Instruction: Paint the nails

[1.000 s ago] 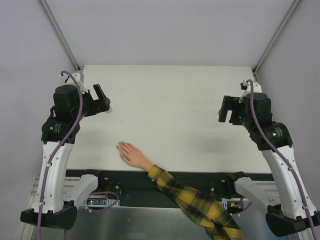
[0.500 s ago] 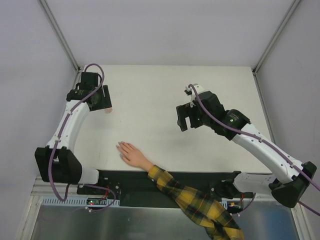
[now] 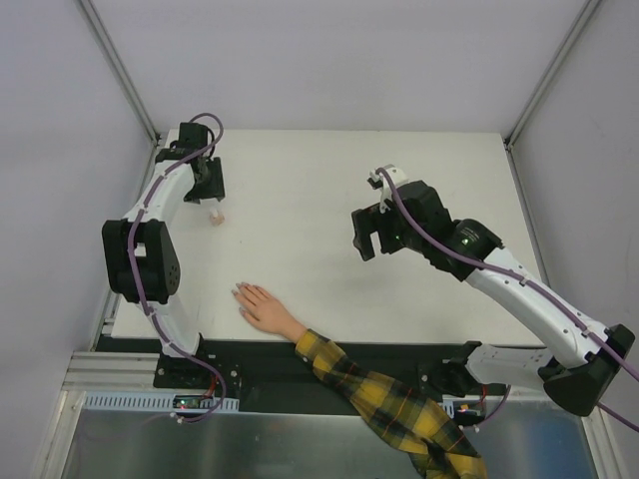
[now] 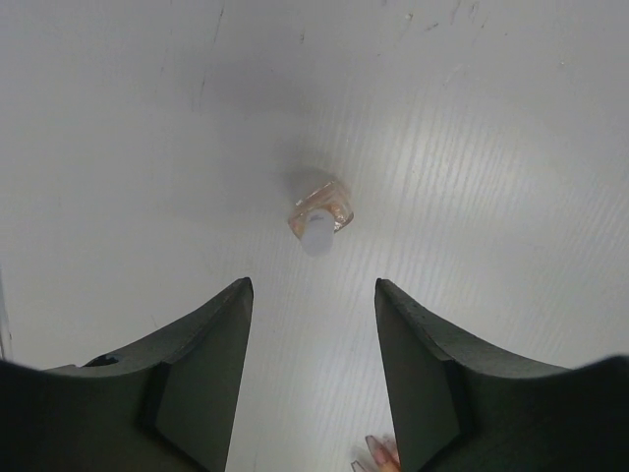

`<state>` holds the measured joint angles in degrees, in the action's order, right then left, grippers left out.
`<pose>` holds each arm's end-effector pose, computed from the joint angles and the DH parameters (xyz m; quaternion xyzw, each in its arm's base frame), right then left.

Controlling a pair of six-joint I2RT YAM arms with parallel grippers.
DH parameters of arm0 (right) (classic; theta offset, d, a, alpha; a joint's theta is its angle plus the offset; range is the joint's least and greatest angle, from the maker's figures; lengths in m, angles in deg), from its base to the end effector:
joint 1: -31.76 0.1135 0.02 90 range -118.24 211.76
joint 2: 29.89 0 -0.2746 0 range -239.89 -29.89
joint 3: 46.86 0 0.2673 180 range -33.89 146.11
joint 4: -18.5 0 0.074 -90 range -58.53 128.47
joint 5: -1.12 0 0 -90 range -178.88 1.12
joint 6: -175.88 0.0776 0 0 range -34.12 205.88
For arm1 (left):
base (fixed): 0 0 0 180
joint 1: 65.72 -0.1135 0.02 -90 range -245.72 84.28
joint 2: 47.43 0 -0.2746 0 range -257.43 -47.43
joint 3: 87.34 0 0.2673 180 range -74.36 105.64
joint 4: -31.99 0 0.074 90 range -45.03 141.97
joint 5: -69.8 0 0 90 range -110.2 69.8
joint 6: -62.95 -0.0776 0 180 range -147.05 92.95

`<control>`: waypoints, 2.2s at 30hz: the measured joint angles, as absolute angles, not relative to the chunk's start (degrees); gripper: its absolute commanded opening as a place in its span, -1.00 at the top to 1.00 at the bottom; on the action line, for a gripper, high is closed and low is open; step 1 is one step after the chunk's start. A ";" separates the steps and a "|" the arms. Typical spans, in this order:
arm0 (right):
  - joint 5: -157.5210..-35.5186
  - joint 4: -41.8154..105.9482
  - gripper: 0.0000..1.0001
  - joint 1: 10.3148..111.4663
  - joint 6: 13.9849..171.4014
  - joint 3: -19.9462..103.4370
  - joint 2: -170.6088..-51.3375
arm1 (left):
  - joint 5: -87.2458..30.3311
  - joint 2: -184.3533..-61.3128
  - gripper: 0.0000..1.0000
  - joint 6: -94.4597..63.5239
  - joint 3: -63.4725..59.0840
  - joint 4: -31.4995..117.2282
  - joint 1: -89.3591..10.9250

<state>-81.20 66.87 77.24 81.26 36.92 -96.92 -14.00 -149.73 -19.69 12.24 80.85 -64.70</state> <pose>0.2158 0.2047 0.3642 -0.3392 0.8029 0.1151 0.4764 0.4395 0.0006 0.2507 -0.0699 0.9405 0.0269 0.3314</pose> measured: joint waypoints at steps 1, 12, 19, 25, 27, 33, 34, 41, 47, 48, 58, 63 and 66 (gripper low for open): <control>-81.17 66.85 -0.92 77.24 81.06 36.89 -96.81 | -14.00 -150.43 -0.05 -19.82 12.64 80.82 -64.74; -80.78 66.85 -0.92 77.24 79.62 36.87 -97.77 | -13.96 -154.43 0.03 -20.00 13.03 80.80 -65.05; -80.78 66.85 -0.92 77.24 79.62 36.87 -98.34 | -14.04 -156.13 0.10 -20.00 13.03 80.47 -65.05; -80.80 66.85 -0.92 77.24 79.66 36.87 -98.34 | -14.17 -157.36 0.10 -20.00 13.03 80.21 -65.05; -80.80 66.85 -0.92 77.24 79.68 36.87 -98.34 | -14.15 -157.36 0.12 -20.00 13.03 80.10 -65.05; -80.98 66.85 -0.92 77.24 79.77 36.87 -98.67 | -14.15 -157.44 0.17 -20.02 13.03 79.91 -65.05; -81.00 66.85 -0.92 77.24 79.79 36.87 -98.77 | -14.15 -157.53 0.21 -20.02 13.03 79.91 -65.05; -81.24 66.85 -0.92 77.24 79.86 36.87 -99.10 | -14.15 -158.03 0.30 -20.09 13.03 79.91 -65.05; -81.28 66.85 -0.92 77.24 79.86 36.87 -99.10 | -14.13 -158.67 0.30 -20.11 13.03 79.86 -65.03; -81.31 66.85 -0.92 77.24 79.86 36.87 -99.10 | -14.13 -158.93 0.31 -20.13 13.03 79.88 -65.03; -81.41 66.85 -0.92 77.24 79.86 36.83 -99.10 | -14.28 -160.83 1.00 -20.55 13.62 79.86 -65.03; -81.46 66.78 -0.92 77.24 79.42 36.72 -99.10 | -15.09 -160.77 1.00 -20.76 13.80 79.80 -64.79; -83.29 65.88 -0.96 77.22 77.34 36.15 -99.10 | -15.75 -159.10 1.00 -20.89 12.14 79.99 -63.63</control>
<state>-83.29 65.88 77.22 77.34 36.15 -99.10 -15.75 -159.10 -20.89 12.14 79.99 -63.63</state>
